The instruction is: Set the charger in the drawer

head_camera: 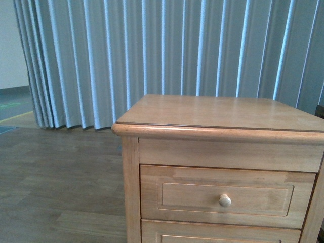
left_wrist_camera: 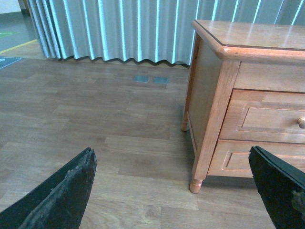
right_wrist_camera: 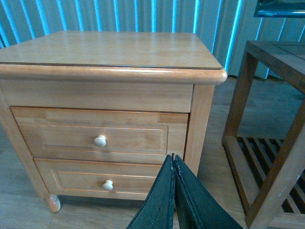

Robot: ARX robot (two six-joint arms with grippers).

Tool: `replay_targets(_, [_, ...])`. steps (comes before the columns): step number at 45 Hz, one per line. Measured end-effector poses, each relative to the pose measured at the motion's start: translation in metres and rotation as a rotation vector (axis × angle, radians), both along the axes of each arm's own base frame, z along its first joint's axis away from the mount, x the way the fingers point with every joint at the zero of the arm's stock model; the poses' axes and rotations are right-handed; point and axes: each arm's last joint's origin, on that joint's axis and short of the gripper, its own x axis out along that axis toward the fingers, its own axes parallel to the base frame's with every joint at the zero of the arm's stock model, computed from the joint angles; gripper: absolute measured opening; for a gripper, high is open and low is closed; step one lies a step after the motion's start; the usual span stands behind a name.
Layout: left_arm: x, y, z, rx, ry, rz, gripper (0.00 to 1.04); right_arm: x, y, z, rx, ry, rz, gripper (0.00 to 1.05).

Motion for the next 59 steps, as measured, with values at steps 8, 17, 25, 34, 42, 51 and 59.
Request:
replay_targets(8, [0.0, 0.0, 0.0, 0.0, 0.0, 0.0, 0.99, -0.009, 0.0, -0.006, 0.001, -0.003, -0.002, 0.02])
replay_targets(17, [0.0, 0.0, 0.0, 0.0, 0.0, 0.0, 0.99, -0.015, 0.0, -0.016, 0.002, -0.01, -0.002, 0.02])
replay_targets(25, [0.0, 0.0, 0.0, 0.0, 0.0, 0.0, 0.99, -0.019, 0.0, -0.015, 0.002, -0.015, -0.002, 0.02])
replay_targets(34, [0.0, 0.0, 0.0, 0.0, 0.0, 0.0, 0.99, -0.023, 0.0, -0.015, 0.002, -0.014, -0.002, 0.02])
replay_targets(42, [0.0, 0.0, 0.0, 0.0, 0.0, 0.0, 0.99, -0.025, 0.0, -0.015, 0.002, -0.015, -0.002, 0.02])
replay_targets(51, [0.0, 0.0, 0.0, 0.0, 0.0, 0.0, 0.99, -0.037, 0.0, -0.018, 0.002, -0.008, -0.001, 0.02])
replay_targets(59, [0.0, 0.0, 0.0, 0.0, -0.001, 0.0, 0.99, -0.037, 0.0, -0.018, 0.002, -0.007, -0.001, 0.02])
